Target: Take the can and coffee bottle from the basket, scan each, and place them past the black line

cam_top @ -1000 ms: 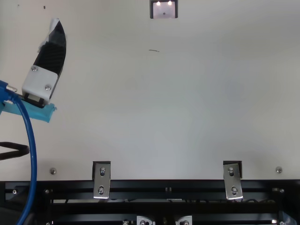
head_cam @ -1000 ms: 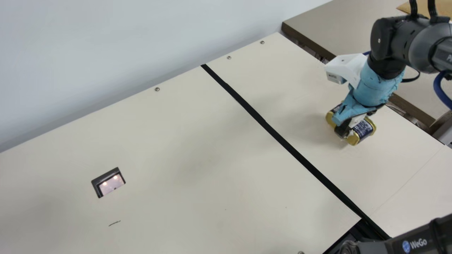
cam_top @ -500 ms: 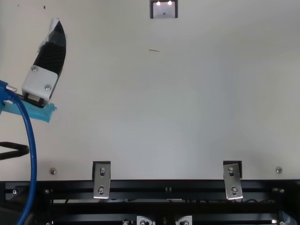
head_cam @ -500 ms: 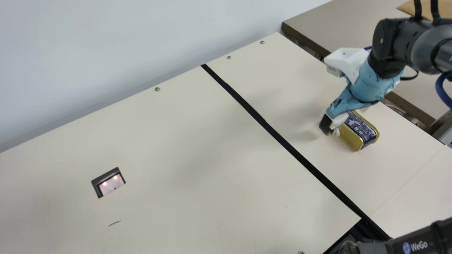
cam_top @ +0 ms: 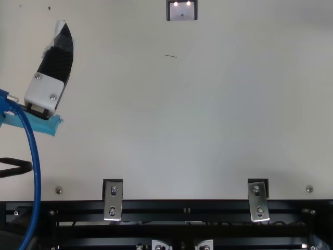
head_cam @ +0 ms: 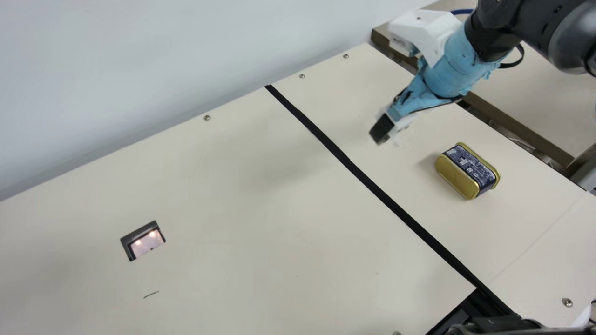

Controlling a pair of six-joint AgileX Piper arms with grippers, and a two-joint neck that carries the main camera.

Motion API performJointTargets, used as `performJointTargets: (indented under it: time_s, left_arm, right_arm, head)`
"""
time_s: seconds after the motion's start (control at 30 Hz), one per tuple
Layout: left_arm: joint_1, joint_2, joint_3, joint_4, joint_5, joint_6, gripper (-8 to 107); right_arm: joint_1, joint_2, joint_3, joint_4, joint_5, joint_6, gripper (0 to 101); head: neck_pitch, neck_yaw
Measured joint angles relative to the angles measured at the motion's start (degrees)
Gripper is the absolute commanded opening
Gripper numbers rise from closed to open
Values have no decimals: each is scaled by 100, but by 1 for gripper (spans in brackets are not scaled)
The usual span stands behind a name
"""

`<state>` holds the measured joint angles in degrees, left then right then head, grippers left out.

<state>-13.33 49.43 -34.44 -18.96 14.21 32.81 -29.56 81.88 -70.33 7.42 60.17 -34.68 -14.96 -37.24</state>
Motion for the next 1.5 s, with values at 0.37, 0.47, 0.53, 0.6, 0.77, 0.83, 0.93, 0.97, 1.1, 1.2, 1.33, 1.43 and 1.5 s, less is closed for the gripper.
performJointTargets:
  time_s: [0.37,0.47,0.53,0.6,0.77,0.83,0.93,0.97,1.1,1.2,1.33,1.43,1.5]
  left_arm:
    - [0,0,0,0,0,0,90]
    - [0,0,0,0,0,0,90]
    - [0,0,0,0,0,0,90]
    - [0,0,0,0,0,0,90]
    - [0,0,0,0,0,0,90]
    - [0,0,0,0,0,0,90]
    - [0,0,0,0,0,0,90]
    - [0,0,0,0,0,0,90]
    - [0,0,0,0,0,0,90]
    - [0,0,0,0,0,0,90]
    - [0,0,0,0,0,0,90]
    - [0,0,0,0,0,0,90]
    - [0,0,0,0,0,0,90]
  right_arm:
    - [231,-1122,24,1510,827,-309,101]
    - [259,-1526,222,1918,986,-349,101]
    - [334,-1734,414,2197,989,-316,101]
    - [460,-2008,607,2428,983,-234,101]
    - [839,-2600,952,2963,982,159,101]
    - [1025,-2840,1014,3100,987,376,101]
    - [1324,-3176,1021,3225,987,722,101]
    - [1407,-3260,1007,3232,987,859,101]
    - [1849,-3659,919,3220,993,1463,101]
    - [2218,-3908,814,3089,1000,1922,101]
    - [2678,-4145,736,2960,994,2556,101]
    - [2969,-4296,719,2974,987,3043,101]
    - [3163,-4365,710,2966,980,3320,101]
  head:
    - [0,0]
    - [29,0]
    - [0,0]
    - [0,0]
    - [0,0]
    - [0,0]
    - [0,-59]
    - [0,-59]
    - [0,0]
    - [0,0]
    - [0,0]
    - [0,0]
    - [0,0]
